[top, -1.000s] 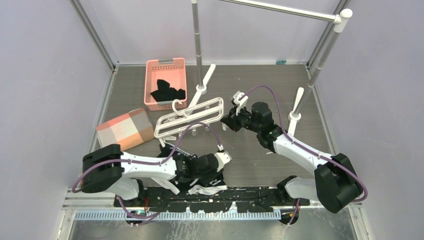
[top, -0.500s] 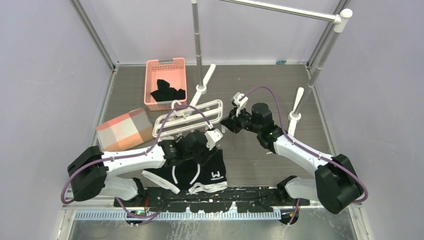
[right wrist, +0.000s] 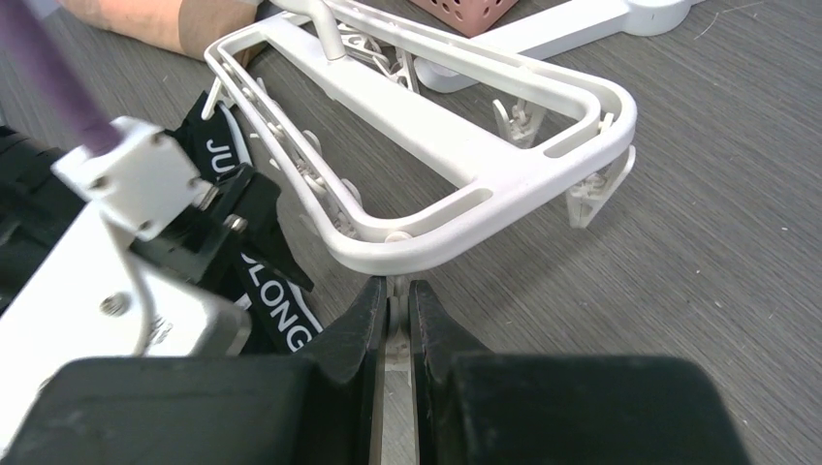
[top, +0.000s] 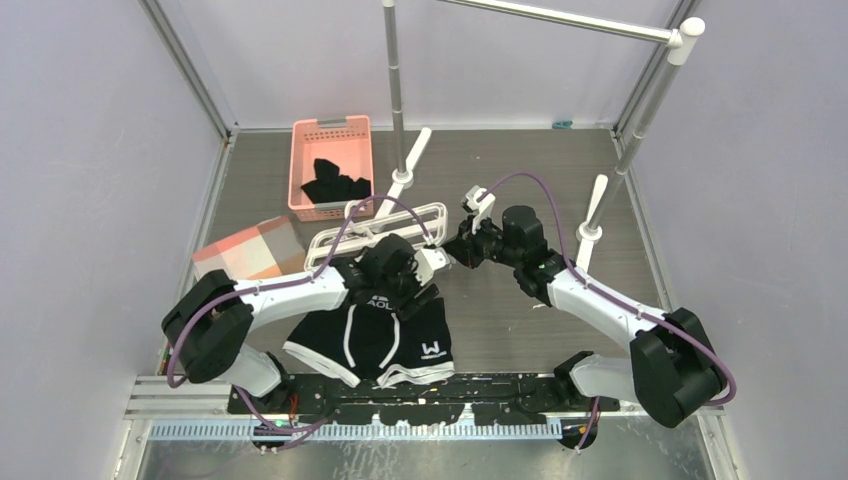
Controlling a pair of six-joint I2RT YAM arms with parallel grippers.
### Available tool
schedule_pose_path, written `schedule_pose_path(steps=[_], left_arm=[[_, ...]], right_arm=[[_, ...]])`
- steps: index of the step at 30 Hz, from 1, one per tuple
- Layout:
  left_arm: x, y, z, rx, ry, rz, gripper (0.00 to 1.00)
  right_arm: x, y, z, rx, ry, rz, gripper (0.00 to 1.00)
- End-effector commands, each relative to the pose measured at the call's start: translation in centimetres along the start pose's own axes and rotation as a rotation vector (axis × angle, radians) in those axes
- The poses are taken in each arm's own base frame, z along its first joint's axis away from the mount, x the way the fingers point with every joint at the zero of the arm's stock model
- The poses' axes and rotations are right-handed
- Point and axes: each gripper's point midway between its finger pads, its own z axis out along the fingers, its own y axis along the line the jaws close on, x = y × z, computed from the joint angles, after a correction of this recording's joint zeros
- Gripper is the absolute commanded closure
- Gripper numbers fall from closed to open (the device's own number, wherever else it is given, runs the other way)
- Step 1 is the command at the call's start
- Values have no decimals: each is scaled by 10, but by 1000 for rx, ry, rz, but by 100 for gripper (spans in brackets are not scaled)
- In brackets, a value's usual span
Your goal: Clip the underwear to the hanger
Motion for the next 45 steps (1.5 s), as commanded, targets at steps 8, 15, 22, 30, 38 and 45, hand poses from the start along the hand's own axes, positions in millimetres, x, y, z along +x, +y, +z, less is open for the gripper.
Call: schedule_pose_path(steps=[8,15,22,30,38,45], left_arm=[[-15,5,10,70,-64,89,36],[2,2,16,93,1,94,36],[14,13,26,48,55,106,35],[29,17,40,38,119,90,39],[36,12,41,52,133,64,84],[6,-2,17,42,30,124,100]], right_arm=[[-43,-3,8,-10,-96,-90,99],[-45,-2,7,-8,-103,-92,99],[-45,0,7,-20,-103,-90,99],[-46,1,6,-25,-102,-92,99],[-47,2,5,-27,-103,-95,99],[-47,3,3,-24,-107,-90,99]])
